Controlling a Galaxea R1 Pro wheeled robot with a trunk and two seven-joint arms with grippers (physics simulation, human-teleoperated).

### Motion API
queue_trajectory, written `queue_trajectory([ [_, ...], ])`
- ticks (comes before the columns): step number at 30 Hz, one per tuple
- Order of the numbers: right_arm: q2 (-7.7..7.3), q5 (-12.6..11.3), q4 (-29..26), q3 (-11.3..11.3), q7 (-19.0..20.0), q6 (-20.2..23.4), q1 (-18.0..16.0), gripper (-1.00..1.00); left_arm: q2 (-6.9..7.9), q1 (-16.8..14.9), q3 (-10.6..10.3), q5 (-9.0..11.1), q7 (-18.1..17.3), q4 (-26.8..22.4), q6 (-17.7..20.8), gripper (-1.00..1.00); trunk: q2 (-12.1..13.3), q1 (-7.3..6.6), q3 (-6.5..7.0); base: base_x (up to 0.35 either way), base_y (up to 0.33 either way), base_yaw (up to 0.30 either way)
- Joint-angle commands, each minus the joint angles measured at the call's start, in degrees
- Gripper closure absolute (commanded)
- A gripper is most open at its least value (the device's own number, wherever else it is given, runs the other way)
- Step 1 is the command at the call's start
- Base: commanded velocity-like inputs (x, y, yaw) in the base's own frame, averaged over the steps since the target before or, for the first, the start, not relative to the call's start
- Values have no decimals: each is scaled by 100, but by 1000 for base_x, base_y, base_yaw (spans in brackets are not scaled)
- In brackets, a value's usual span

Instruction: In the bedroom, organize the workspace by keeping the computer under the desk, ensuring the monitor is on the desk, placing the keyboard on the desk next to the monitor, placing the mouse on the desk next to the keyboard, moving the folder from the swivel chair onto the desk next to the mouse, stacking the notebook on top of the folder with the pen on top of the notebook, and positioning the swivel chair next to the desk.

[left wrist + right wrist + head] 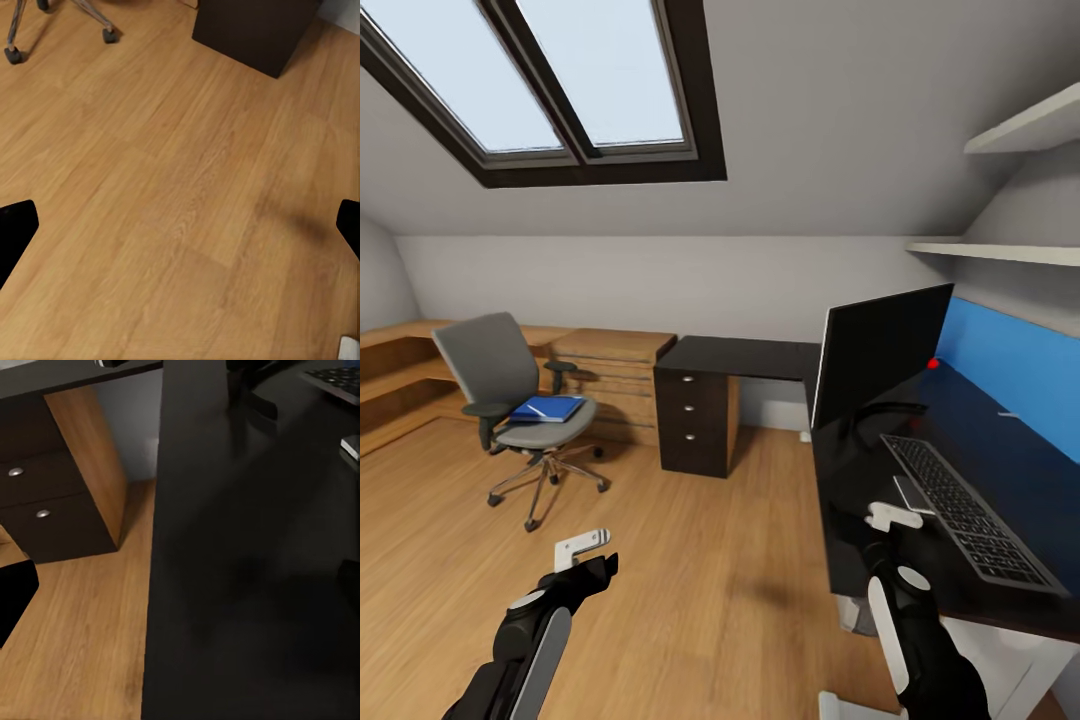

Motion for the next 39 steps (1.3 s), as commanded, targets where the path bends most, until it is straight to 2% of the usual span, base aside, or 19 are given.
queue_trajectory([
  [1, 3, -19, -8, -2, -16, 30, -3, -100, -3, -4, 2, 59, 45, -8, 19, -100, -3, 1, -7, 110, -210, 0],
  [14, 2, -11, 29, 12, -16, 29, -3, -100, -5, -4, 2, 62, 47, -9, 21, -100, -3, 1, -7, 36, -204, 0],
  [23, 2, -10, 146, 69, -21, 22, -3, -100, 2, -4, 2, 55, 55, -15, 20, -100, -3, 1, -7, -1, -50, 0],
  [29, 2, -8, 166, 166, -24, 21, -3, -100, 0, -4, 2, 55, 58, -17, 27, -100, -3, 1, -7, -108, -127, 0],
  [39, -7, -7, 170, 188, -24, 21, -3, -100, -4, -4, 2, 62, 47, -17, 25, -100, -3, 1, -7, -66, -205, 0],
])
